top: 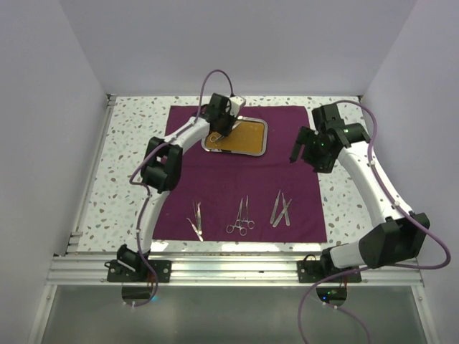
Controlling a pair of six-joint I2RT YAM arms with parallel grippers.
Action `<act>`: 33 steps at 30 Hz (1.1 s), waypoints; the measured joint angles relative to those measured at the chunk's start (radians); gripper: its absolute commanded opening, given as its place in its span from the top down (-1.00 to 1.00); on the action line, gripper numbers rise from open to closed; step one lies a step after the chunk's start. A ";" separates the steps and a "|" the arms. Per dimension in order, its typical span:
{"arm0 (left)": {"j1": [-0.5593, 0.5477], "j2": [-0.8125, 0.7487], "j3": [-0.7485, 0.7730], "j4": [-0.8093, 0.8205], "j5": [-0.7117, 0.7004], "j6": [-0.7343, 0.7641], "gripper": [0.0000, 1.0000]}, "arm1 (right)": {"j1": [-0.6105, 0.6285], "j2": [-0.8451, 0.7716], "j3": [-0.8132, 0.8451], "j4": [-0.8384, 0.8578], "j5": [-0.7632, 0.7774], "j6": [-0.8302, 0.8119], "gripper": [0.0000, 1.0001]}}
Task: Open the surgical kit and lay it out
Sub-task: Pick up the medical item from the container.
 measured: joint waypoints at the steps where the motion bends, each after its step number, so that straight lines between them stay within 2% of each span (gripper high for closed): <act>1: 0.001 0.000 0.000 0.000 0.005 0.001 0.47 | 0.000 0.003 0.001 0.002 0.000 0.000 -0.64; 9: 0.003 0.004 -0.001 0.000 0.040 0.018 0.74 | 0.000 0.011 0.001 0.002 0.000 0.000 -0.64; 12: 0.005 0.005 -0.001 0.000 0.049 0.027 0.98 | 0.000 0.013 0.001 0.002 0.000 -0.001 -0.64; 23: 0.012 0.016 0.036 -0.034 0.077 0.019 1.00 | 0.000 0.013 0.001 0.002 0.000 -0.001 -0.64; 33: 0.023 0.012 0.059 -0.094 0.113 -0.102 1.00 | 0.000 0.006 0.001 0.004 -0.004 -0.001 -0.64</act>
